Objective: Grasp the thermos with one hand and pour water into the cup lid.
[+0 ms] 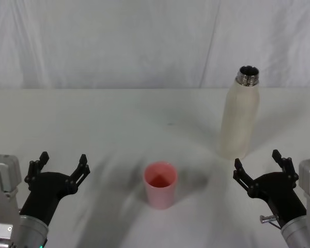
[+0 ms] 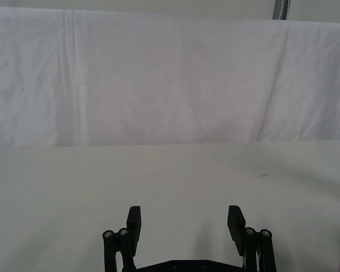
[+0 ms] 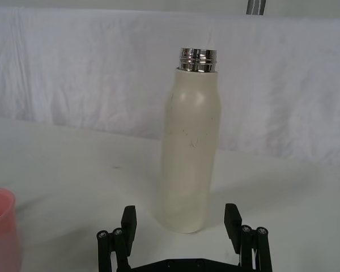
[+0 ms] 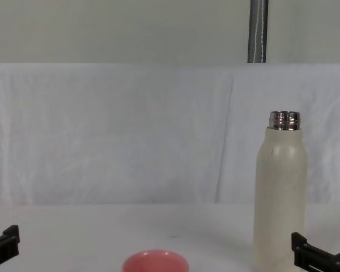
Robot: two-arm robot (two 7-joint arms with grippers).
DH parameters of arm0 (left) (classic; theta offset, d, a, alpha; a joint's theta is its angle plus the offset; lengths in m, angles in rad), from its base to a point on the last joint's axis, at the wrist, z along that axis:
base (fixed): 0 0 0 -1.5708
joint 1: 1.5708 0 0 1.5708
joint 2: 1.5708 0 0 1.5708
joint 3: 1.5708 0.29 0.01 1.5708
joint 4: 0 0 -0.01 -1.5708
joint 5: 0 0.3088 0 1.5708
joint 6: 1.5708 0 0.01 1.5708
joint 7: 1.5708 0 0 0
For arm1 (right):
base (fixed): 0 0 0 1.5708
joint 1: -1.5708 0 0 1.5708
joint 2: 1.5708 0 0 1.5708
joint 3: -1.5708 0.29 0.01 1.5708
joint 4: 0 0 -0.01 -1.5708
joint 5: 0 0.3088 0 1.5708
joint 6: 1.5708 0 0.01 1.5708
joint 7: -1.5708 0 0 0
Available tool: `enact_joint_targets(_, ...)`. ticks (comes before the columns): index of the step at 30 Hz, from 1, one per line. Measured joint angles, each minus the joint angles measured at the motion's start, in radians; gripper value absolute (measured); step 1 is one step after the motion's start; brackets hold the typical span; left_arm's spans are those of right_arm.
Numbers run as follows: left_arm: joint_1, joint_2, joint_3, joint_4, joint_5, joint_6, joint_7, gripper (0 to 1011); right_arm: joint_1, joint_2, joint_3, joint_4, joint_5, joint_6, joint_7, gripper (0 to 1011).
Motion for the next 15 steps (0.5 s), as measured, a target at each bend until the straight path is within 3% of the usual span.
enact_joint_targets(15,0.000,0.000,0.000,0.000,0.000,0.000,0.000,1001,0.000,-0.001,0.000,-0.001,-0.001,0.000,-0.001,1001)
